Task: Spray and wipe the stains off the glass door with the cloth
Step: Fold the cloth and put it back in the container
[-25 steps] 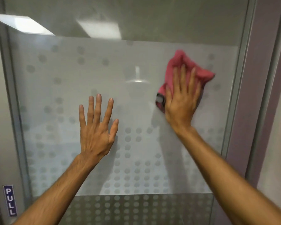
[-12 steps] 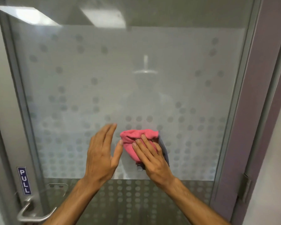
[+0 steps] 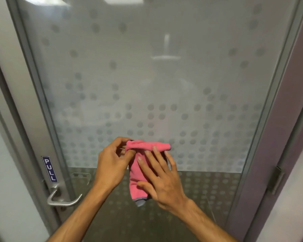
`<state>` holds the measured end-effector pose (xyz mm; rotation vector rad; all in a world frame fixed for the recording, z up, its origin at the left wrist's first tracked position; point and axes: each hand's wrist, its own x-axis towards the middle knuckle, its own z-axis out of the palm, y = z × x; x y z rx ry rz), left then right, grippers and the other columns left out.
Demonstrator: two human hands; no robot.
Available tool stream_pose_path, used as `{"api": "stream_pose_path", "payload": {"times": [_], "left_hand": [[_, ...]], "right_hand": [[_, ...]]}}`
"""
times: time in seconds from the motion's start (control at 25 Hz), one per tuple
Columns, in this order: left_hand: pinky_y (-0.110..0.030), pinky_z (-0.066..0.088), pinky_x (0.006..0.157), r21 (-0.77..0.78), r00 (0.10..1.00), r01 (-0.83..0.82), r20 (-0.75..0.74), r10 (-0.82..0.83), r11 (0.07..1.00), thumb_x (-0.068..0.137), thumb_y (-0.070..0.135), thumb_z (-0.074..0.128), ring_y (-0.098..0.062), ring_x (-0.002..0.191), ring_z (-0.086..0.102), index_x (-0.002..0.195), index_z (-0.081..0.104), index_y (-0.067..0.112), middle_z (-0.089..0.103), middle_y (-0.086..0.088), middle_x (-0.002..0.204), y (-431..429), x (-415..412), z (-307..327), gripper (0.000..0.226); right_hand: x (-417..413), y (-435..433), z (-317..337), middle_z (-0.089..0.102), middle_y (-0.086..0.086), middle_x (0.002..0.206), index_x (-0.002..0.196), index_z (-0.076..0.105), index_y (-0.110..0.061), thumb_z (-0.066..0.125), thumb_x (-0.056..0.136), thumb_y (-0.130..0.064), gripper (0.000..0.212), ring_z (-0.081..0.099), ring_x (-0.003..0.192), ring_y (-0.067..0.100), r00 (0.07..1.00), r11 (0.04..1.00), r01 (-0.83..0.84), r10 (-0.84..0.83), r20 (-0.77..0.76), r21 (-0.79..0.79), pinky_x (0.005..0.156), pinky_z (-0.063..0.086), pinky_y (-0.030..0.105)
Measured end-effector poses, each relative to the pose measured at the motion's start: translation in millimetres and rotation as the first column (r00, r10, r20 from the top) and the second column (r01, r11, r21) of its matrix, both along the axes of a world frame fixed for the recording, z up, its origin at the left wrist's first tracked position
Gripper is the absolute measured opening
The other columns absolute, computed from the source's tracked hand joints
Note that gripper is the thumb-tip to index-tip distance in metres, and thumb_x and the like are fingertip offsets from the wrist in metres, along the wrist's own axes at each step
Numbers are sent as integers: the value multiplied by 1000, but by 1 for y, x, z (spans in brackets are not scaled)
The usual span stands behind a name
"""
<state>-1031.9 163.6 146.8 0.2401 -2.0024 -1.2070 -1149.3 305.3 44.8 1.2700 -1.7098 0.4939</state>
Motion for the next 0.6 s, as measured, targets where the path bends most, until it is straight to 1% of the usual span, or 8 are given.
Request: {"api": "stream_pose_path", "payload": {"times": [0.12,0.2,0.28,0.36,0.44,0.48,0.52,0.6], "left_hand": [[-21,54,71,-131,997,38,77,-28,991,89,9,69,-10,80,70,96,68,31,74,15,90,-20,29,3,23],[-22,54,74,-179,993,59,109,-40,982,92,6,66,-10,83,70,95,67,29,73,15,93,-34,49,5,23],[-23,53,78,-214,991,73,127,-46,974,93,4,63,-9,87,69,94,64,29,72,15,93,-49,71,7,25],[-29,52,81,-227,985,105,155,-70,968,95,3,61,-11,89,68,94,62,27,70,12,93,-63,95,8,24],[-39,51,84,-224,979,131,183,-90,966,95,0,59,-14,89,65,96,60,23,68,7,93,-78,119,6,23],[-42,51,85,-224,975,141,199,-96,964,94,-2,58,-16,90,64,96,60,21,67,4,93,-85,131,5,23],[-44,51,85,-222,972,147,213,-100,964,94,-4,57,-18,91,63,97,59,19,66,2,93,-91,142,3,23],[-44,50,85,-214,969,145,230,-94,966,93,-8,55,-22,93,62,97,59,17,65,-1,94,-103,164,-1,25]], "right_hand": [[21,-4,9,37,7,163,153,42,-15,65,96,-47,69,30,154,24,949,976,-51,114,294,-214,124,23,41],[29,-10,21,42,-3,157,150,43,-21,76,86,-43,76,35,149,13,814,961,-67,209,542,-270,121,26,35],[35,-19,36,49,-13,150,144,52,-30,82,76,-44,76,40,143,6,634,958,-204,285,719,-201,118,32,39],[45,-32,45,61,-15,138,129,67,-31,87,71,-40,62,51,134,5,532,929,-346,310,788,-132,114,39,40],[62,-48,51,73,-11,118,105,75,-28,90,70,-26,38,64,118,9,397,878,-447,365,842,-170,105,47,35],[71,-55,53,77,-10,107,95,74,-26,91,71,-16,32,68,107,9,314,856,-477,379,871,-200,98,51,32],[80,-62,55,77,-10,96,90,70,-23,91,71,-7,33,70,95,7,242,837,-501,379,893,-220,89,53,28],[97,-74,58,72,-9,80,94,62,-15,89,73,4,39,65,75,6,127,804,-550,347,929,-225,74,53,22]]}}
